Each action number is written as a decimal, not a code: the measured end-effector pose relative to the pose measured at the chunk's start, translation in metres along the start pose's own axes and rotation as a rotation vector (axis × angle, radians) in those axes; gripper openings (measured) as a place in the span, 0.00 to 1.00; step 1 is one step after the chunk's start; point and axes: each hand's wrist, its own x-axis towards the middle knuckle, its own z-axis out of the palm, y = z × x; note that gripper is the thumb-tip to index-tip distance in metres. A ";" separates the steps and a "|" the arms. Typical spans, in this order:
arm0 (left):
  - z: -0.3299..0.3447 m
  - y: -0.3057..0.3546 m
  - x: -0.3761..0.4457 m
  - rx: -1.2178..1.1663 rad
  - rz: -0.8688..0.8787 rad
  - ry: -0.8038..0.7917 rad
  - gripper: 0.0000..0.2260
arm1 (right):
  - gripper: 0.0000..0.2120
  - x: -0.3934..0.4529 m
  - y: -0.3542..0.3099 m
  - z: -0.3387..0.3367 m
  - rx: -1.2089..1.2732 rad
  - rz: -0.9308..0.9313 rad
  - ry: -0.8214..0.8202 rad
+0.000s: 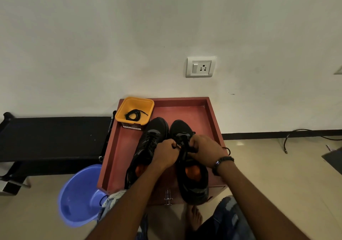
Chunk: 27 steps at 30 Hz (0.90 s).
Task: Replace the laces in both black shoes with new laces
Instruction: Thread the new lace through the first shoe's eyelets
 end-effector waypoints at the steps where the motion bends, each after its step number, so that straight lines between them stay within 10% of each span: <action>1: -0.002 0.000 -0.001 0.006 0.004 -0.018 0.06 | 0.08 0.004 -0.001 -0.007 0.017 -0.007 -0.068; 10: -0.001 0.004 -0.011 -0.078 0.061 -0.140 0.06 | 0.13 0.043 -0.027 -0.071 -0.324 -0.177 0.311; 21: -0.018 0.007 -0.023 -0.882 -0.253 -0.271 0.10 | 0.16 0.042 -0.024 -0.056 0.025 -0.080 0.080; 27: -0.018 0.008 -0.030 -0.480 0.055 -0.141 0.09 | 0.15 -0.012 -0.029 -0.006 0.142 -0.176 -0.032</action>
